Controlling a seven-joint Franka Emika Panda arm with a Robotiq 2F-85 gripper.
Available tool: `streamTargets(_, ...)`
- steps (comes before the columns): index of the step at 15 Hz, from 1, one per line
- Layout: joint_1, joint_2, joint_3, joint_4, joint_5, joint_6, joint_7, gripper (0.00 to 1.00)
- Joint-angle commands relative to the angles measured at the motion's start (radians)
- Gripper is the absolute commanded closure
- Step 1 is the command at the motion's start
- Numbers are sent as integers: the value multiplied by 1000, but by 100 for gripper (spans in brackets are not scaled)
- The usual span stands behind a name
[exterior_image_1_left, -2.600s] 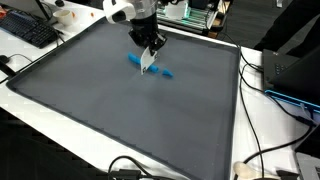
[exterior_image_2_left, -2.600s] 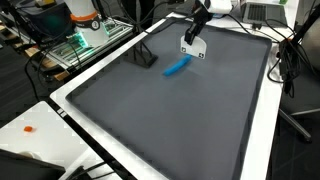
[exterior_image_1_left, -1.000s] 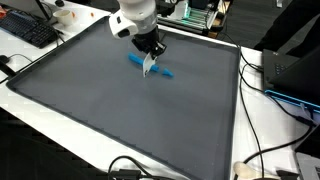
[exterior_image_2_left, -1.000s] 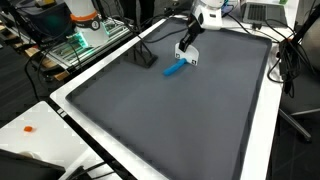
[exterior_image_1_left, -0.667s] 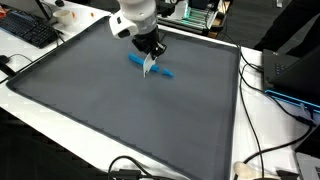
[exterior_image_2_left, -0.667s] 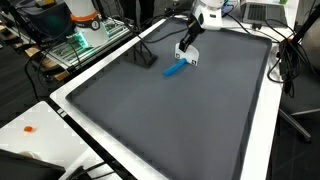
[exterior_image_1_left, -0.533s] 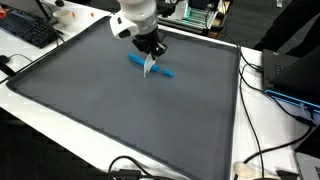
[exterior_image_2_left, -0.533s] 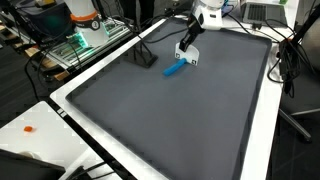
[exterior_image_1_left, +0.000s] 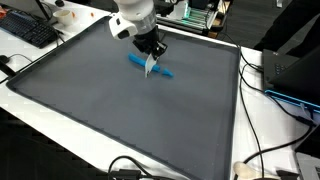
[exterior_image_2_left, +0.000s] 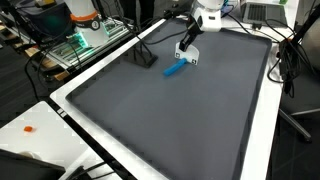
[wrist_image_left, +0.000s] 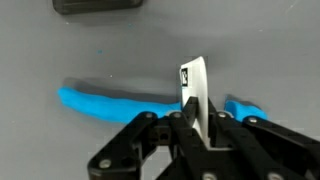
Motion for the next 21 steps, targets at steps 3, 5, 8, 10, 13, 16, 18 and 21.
streamTargets(3,-17,4,23,-25,60,9,-16,98)
streamTargets(5,-18,3,25,-24,72,6,-17,98)
streamTargets(8,-18,3,27,-26,87,5,-19,98)
streamTargets(10,-13,-2,22,-27,76,5,-10,98)
streamTargets(13,-15,-21,21,-29,75,-2,-10,98)
streamTargets(16,-15,-38,19,-30,70,-7,-7,98)
streamTargets(18,-15,-52,16,-32,64,-10,-5,98)
streamTargets(21,-14,-73,10,-33,53,-13,-1,98)
